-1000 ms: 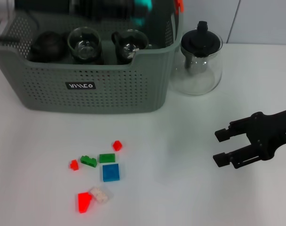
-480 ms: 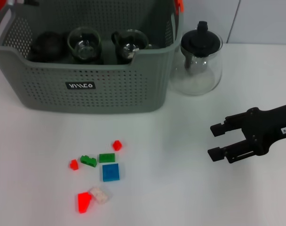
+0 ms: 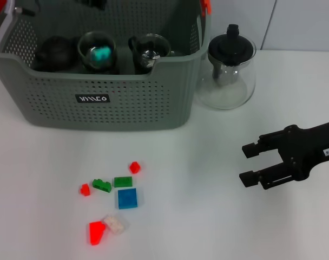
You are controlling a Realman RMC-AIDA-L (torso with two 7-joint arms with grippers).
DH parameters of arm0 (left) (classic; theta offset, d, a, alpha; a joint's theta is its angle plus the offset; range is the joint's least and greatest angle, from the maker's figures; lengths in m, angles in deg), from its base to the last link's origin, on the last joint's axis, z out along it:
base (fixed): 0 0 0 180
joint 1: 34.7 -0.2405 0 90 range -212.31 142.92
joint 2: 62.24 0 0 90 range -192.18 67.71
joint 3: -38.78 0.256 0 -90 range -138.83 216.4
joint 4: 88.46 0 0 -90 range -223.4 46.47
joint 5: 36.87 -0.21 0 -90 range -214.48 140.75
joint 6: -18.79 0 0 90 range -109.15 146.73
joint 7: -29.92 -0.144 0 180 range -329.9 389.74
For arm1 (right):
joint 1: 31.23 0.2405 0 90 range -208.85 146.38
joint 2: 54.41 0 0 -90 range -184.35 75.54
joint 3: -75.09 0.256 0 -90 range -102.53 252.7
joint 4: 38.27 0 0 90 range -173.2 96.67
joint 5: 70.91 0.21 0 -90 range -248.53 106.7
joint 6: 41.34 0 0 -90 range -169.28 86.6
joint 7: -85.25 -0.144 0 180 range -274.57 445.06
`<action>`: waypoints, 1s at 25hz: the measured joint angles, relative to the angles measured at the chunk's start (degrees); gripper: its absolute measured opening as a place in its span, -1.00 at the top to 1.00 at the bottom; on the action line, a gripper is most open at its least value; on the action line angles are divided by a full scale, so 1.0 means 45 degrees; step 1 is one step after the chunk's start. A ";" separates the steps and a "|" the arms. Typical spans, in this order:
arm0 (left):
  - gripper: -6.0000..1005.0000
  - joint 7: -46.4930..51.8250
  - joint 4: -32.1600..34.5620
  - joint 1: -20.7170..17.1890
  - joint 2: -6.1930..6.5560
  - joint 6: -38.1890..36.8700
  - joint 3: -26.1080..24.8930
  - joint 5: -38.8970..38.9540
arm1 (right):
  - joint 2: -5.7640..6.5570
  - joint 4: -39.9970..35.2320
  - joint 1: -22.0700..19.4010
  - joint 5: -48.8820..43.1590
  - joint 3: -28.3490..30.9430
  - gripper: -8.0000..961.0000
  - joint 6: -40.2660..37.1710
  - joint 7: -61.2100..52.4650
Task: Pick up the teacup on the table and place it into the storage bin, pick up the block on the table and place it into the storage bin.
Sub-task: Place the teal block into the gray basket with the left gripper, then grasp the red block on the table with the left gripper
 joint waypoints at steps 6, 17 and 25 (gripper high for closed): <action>-0.27 -0.0042 0.1063 -0.0445 -0.0226 -0.0692 0.0065 0.0000 | 0.0000 0.0000 -0.0010 -0.0001 0.0016 -0.71 0.0052 0.0076; -0.68 -0.3933 0.8695 -0.3838 -0.0933 -0.8608 -0.0765 0.7956 | 0.0016 0.0018 -0.0028 -0.0016 0.0058 -0.71 0.0118 0.0069; -0.66 -0.5925 0.9127 -0.5908 -0.1157 -1.1730 -0.0912 0.8602 | 0.0021 0.0326 -0.0015 -0.0016 0.0092 -0.71 0.0145 0.0027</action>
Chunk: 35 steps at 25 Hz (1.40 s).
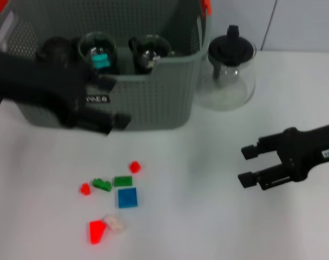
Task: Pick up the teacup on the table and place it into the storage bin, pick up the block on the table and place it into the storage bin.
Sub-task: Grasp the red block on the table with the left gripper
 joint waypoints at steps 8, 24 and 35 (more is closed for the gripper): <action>-0.65 -0.0303 -0.0472 -0.0465 -0.0687 0.0410 0.1896 -0.5187 | 0.0024 0.0620 0.0193 -0.0070 -0.0068 -0.71 0.0191 -0.0009; -0.65 0.1590 -0.4901 0.1269 -0.0815 0.3752 0.5524 -0.9494 | -0.0038 0.0810 0.0320 -0.0071 -0.0078 -0.71 0.0362 -0.0194; -0.61 0.1271 -0.5021 0.1108 -0.0858 0.4330 0.6446 -0.9495 | -0.0017 0.0827 0.0224 -0.0054 -0.0017 -0.71 0.0354 -0.0191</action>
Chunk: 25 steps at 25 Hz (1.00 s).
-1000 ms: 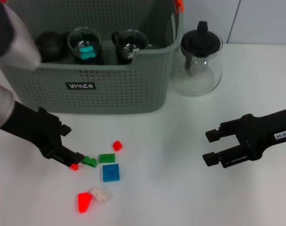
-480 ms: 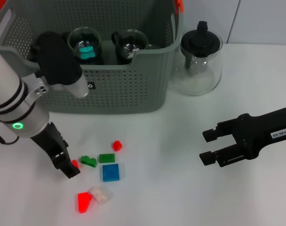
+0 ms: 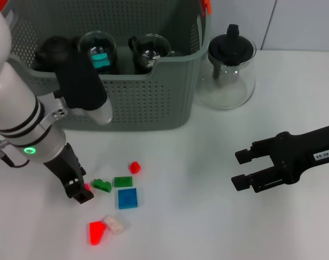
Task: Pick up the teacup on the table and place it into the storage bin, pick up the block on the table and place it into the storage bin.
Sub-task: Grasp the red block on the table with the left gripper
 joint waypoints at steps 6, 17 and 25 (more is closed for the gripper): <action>-0.16 -0.0324 -0.0022 -0.0198 -0.0002 0.0380 0.0268 -0.0018 | 0.0018 0.0000 -0.0025 0.0020 0.0000 -0.71 0.0027 0.0025; -0.11 -0.0660 -0.0313 -0.0265 -0.0007 0.0707 0.0397 -0.0033 | 0.0016 0.0000 0.0025 0.0044 0.0001 -0.71 0.0113 0.0042; -0.08 -0.0680 -0.0401 -0.0352 -0.0016 0.0923 0.0703 -0.0019 | 0.0016 0.0000 0.0051 0.0050 0.0014 -0.71 0.0200 0.0040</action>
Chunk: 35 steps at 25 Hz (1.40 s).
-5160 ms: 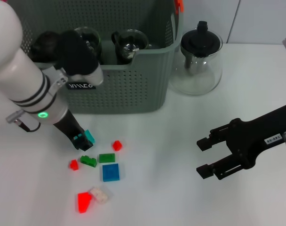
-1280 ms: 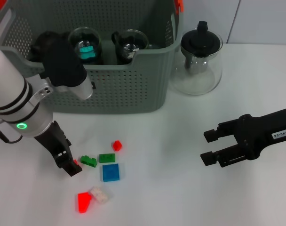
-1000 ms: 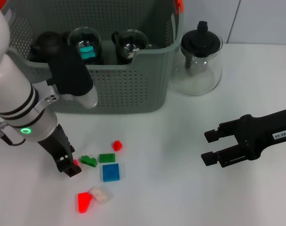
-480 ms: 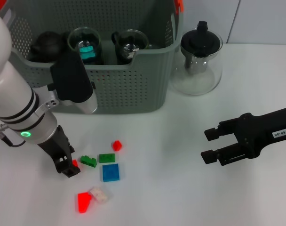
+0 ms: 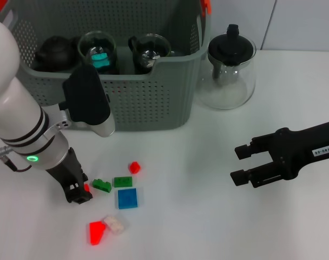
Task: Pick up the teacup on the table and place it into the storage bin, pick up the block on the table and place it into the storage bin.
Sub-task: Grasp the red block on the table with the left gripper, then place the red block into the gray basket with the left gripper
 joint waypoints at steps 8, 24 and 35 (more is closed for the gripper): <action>0.39 0.0027 0.0057 -0.0005 -0.0022 0.0014 -0.0029 0.0040 | 0.0013 0.0000 0.0020 0.0000 0.0006 -0.71 0.0076 -0.0008; 0.60 0.2093 0.3511 0.2319 0.0636 -0.6467 -0.8332 0.5828 | 0.0070 -0.0001 0.0061 0.0004 0.0002 -0.71 0.0020 -0.0124; 0.59 0.3808 -0.0123 0.5583 0.3220 -0.1470 -0.6582 0.4252 | 0.0140 -0.0033 0.0265 0.0017 -0.0099 -0.71 -0.0020 -0.0148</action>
